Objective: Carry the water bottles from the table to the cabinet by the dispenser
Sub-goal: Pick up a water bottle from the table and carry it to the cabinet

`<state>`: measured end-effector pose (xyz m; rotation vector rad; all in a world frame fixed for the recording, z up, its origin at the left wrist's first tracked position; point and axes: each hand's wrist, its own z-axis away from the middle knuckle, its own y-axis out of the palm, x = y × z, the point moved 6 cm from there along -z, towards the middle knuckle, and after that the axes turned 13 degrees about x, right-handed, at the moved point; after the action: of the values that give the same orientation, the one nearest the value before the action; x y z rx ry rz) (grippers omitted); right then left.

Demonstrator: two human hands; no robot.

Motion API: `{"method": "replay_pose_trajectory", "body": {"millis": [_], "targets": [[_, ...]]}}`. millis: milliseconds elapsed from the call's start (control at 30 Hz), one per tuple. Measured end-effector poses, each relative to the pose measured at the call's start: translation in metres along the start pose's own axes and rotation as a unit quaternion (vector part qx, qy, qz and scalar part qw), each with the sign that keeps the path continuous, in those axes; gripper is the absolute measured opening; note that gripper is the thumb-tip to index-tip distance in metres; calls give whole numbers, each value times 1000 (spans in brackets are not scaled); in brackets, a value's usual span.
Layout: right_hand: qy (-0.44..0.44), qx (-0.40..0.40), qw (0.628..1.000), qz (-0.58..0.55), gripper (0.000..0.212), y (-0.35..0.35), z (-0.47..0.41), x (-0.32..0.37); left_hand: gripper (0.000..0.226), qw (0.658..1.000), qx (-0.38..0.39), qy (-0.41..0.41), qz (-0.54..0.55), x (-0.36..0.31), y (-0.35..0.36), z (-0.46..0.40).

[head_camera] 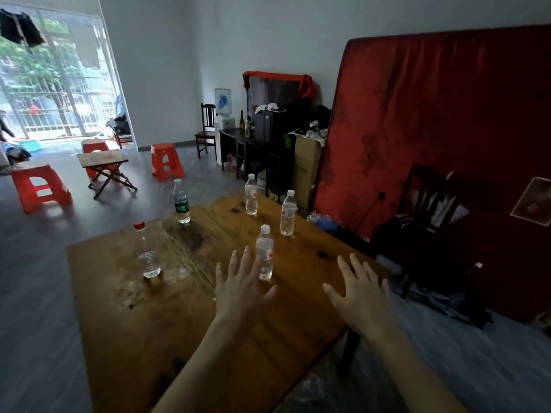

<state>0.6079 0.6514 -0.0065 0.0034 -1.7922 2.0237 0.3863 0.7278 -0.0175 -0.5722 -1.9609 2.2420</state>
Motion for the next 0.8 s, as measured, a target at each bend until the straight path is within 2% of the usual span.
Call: {"method": "replay_pose_trajectory", "body": {"millis": [467,600,800], "targets": [[-53,65,996,22,76,18,-157,24,81,997,53,-63,7,26,18,-128],[-89,85,992,32,75,17,-214,19,83,992,47,-115,28,28,25,-165],[-169,116,978,48,75,19,-292,24,84,976,80,-199,37,23,47,-211]]}}
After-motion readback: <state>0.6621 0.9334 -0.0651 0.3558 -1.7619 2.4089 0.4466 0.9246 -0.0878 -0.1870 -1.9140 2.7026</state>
